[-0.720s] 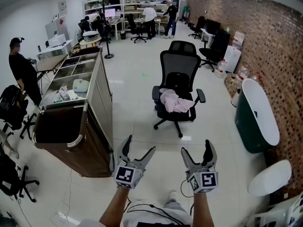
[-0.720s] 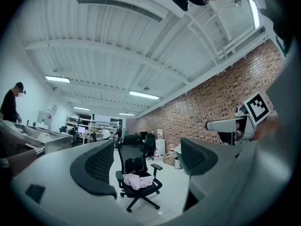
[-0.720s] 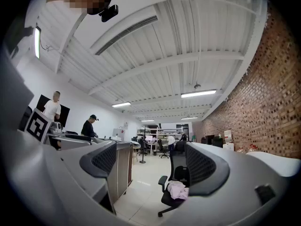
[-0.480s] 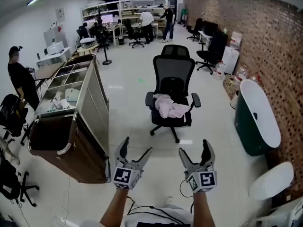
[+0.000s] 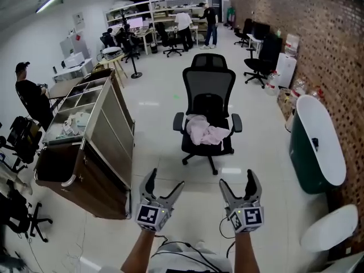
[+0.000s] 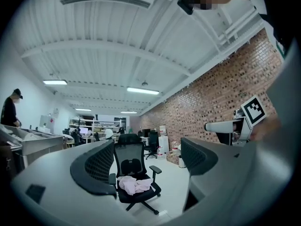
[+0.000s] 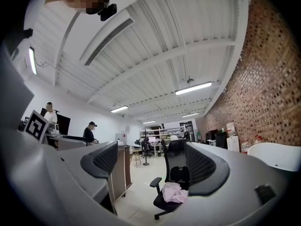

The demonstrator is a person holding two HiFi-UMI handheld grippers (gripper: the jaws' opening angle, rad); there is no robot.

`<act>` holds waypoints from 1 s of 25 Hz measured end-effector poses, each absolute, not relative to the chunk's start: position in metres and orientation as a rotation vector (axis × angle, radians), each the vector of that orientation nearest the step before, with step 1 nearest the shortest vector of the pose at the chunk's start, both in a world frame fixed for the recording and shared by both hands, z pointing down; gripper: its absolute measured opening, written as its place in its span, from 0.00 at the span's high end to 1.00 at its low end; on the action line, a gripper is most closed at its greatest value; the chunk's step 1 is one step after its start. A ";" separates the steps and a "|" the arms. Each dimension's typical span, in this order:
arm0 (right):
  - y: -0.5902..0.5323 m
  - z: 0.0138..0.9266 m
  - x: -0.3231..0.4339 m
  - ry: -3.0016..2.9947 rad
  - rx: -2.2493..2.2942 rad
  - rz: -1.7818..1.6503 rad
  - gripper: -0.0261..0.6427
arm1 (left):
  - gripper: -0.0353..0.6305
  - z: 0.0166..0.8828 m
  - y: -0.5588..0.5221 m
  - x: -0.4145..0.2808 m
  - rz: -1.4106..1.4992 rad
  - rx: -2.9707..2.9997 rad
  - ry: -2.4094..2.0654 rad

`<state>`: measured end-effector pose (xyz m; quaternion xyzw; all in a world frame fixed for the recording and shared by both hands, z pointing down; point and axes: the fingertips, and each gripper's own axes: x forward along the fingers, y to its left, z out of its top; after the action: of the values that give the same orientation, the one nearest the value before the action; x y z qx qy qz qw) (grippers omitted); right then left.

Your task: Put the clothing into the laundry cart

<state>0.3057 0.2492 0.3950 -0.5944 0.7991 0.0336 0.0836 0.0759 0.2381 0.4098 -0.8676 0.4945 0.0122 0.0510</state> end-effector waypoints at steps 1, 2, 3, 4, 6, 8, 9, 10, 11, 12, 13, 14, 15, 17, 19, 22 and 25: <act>0.246 0.398 0.307 2.388 -1.769 0.089 0.26 | 0.31 0.405 0.237 0.082 0.037 -2.655 1.511; 0.242 0.402 0.308 2.394 -1.764 0.080 0.26 | 0.31 0.402 0.236 0.086 0.038 -2.664 1.517; 0.238 0.405 0.309 2.401 -1.760 0.071 0.26 | 0.31 0.402 0.232 0.089 0.033 -2.666 1.521; 0.234 0.408 0.309 2.407 -1.757 0.061 0.26 | 0.31 0.404 0.228 0.091 0.025 -2.666 1.521; 0.224 0.414 0.312 2.416 -1.750 0.048 0.26 | 0.31 0.412 0.217 0.097 0.006 -2.667 1.508; 0.214 0.419 0.316 2.423 -1.748 0.046 0.26 | 0.31 0.418 0.204 0.106 0.001 -2.680 1.495; 0.209 0.420 0.317 2.426 -1.750 0.047 0.26 | 0.31 0.419 0.198 0.111 0.006 -2.694 1.494; 0.203 0.422 0.318 2.430 -1.754 0.050 0.26 | 0.31 0.420 0.191 0.115 0.012 -2.709 1.491; 0.197 0.423 0.318 2.433 -1.759 0.056 0.26 | 0.31 0.423 0.183 0.118 0.019 -2.723 1.484; 0.190 0.423 0.318 2.433 -1.768 0.065 0.26 | 0.31 0.426 0.173 0.120 0.025 -2.733 1.474; 0.182 0.423 0.318 2.431 -1.781 0.076 0.26 | 0.31 0.430 0.162 0.120 0.029 -2.736 1.463; 0.174 0.421 0.318 2.426 -1.797 0.086 0.26 | 0.31 0.436 0.151 0.119 0.028 -2.732 1.453; 0.166 0.419 0.319 2.421 -1.814 0.096 0.26 | 0.31 0.443 0.139 0.117 0.025 -2.723 1.444; 0.147 0.413 0.318 2.414 -1.841 0.120 0.26 | 0.31 0.444 0.118 0.116 0.029 -2.716 1.421; 0.126 0.406 0.313 2.409 -1.853 0.145 0.26 | 0.31 0.433 0.100 0.117 0.042 -2.724 1.386; 0.095 0.398 0.295 2.421 -1.848 0.180 0.26 | 0.33 0.433 0.071 0.106 0.045 -2.732 1.342; 0.066 0.394 0.272 2.439 -1.836 0.202 0.26 | 0.33 0.434 0.042 0.088 0.066 -2.737 1.339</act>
<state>0.2716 0.0659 0.3943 -0.5996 0.7965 0.0660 0.0409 0.0877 0.0422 0.4344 -0.8970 0.4389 0.0218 0.0470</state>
